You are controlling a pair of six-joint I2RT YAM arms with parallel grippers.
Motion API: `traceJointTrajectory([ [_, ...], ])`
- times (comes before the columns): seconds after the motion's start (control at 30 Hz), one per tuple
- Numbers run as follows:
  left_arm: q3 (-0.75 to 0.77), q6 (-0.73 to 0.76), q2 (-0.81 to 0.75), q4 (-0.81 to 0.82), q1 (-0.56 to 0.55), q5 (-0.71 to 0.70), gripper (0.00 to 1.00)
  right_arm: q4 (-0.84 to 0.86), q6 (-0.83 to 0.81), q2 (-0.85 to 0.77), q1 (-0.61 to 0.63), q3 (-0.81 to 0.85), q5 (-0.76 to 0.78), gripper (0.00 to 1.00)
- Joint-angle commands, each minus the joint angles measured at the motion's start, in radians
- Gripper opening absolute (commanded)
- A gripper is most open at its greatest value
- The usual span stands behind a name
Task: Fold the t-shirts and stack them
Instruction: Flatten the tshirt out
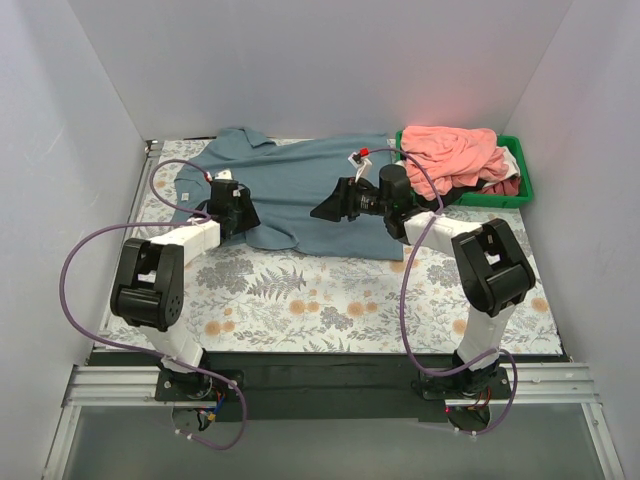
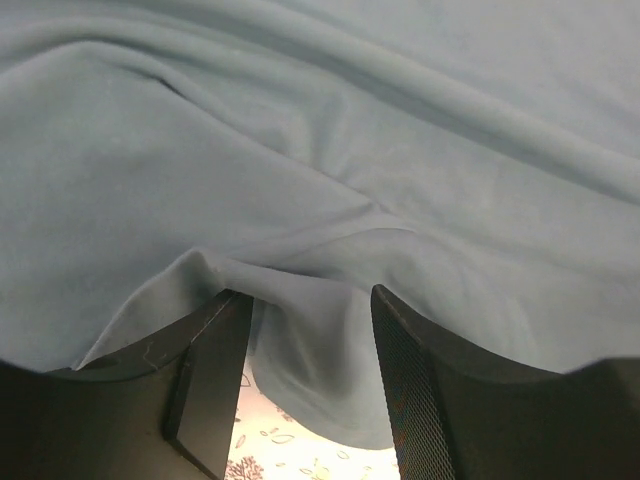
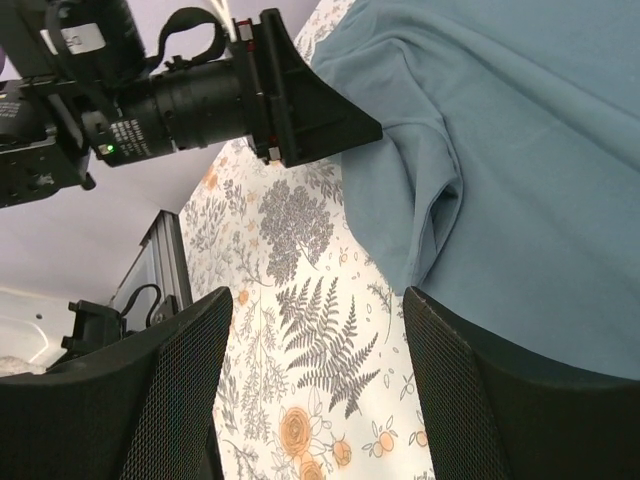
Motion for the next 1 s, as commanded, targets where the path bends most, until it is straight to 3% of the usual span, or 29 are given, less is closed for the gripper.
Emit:
traceJointTrajectory([
  [0.0,0.038,0.025,0.011,-0.018,-0.001,0.012,0.50,-0.004,-0.043,-0.068,-0.004,-0.017,-0.002,0.75],
  [0.27,-0.001,0.000,-0.014,0.048,-0.002,0.092,0.50,-0.031,-0.072,-0.099,-0.004,-0.026,0.010,0.75],
  [0.67,-0.195,-0.018,-0.247,0.022,-0.002,-0.073,0.54,-0.056,-0.100,-0.108,-0.004,-0.021,0.010,0.75],
  [0.77,-0.248,-0.010,-0.288,0.054,-0.002,-0.063,0.51,-0.057,-0.103,-0.110,-0.004,-0.024,0.014,0.75],
  [0.97,-0.260,-0.007,-0.227,0.094,-0.002,-0.029,0.40,-0.060,-0.110,-0.140,-0.004,-0.037,0.021,0.75],
])
